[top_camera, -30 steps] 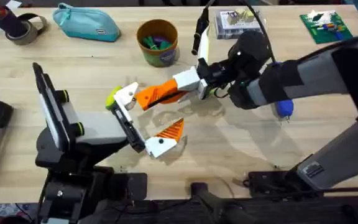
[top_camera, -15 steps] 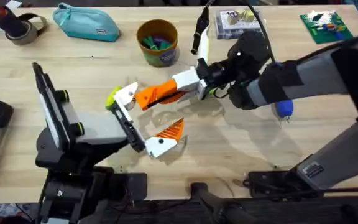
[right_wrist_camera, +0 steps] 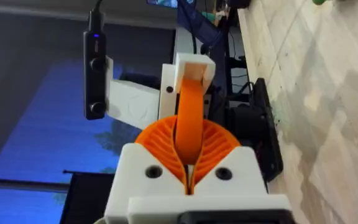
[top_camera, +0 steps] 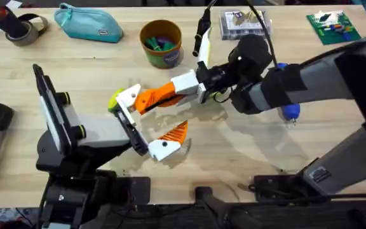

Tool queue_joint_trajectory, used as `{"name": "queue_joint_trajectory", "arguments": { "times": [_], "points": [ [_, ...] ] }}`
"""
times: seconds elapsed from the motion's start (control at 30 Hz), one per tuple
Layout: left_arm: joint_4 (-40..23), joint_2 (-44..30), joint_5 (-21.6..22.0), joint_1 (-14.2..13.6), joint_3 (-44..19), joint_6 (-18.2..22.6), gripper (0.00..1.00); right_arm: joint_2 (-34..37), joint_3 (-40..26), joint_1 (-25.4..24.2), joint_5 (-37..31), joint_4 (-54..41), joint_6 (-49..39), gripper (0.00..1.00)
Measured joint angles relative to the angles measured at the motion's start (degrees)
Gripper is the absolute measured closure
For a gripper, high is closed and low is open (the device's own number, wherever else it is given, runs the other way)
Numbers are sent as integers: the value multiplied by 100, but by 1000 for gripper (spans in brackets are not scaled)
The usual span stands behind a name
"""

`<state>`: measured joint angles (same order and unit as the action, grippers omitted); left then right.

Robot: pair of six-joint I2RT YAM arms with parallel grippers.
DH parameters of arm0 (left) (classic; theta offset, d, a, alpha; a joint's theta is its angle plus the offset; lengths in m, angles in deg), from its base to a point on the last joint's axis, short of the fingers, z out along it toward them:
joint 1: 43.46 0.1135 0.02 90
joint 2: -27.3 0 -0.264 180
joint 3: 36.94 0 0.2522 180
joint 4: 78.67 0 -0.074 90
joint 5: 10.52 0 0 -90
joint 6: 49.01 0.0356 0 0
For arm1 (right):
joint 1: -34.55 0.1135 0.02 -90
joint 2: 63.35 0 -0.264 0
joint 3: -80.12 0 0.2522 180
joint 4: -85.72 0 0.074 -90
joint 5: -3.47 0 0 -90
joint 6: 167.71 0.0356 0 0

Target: Pick up the gripper from the table and insert it into the empty holder that is missing its gripper. Then pick up a screw, insert it into the mounting hole, and use the screwdriver to tighten it. Finally, clean up the table by picking up the vegetable and placing it into the bucket.

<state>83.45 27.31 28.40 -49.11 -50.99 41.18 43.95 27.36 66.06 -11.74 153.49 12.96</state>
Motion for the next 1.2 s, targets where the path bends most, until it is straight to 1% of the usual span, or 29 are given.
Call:
{"name": "queue_joint_trajectory", "arguments": {
  "times": [0.2, 0.4, 0.57, 0.77, 0.9, 1.2],
  "points": [
    [2, 0, 65, 0, 0, 0, 14, 2, 0, 21, -138, -37, -115, 977],
    [-2, 0, 77, 0, 0, -44, 14, 0, -19, 37, -309, -380, -242, 977],
    [0, 0, 76, 0, 0, -66, 14, 0, -37, 37, -363, -420, -359, 977],
    [-4, 0, 80, 0, 0, -67, 15, 0, -53, 40, -359, -449, -379, 977],
    [-7, 0, 68, 0, 0, -68, 14, 0, -163, 53, -326, -677, -403, 977],
    [-17, 0, -89, 7, 0, -62, 14, 0, -308, 52, -56, -875, -477, 977]
  ]
}}
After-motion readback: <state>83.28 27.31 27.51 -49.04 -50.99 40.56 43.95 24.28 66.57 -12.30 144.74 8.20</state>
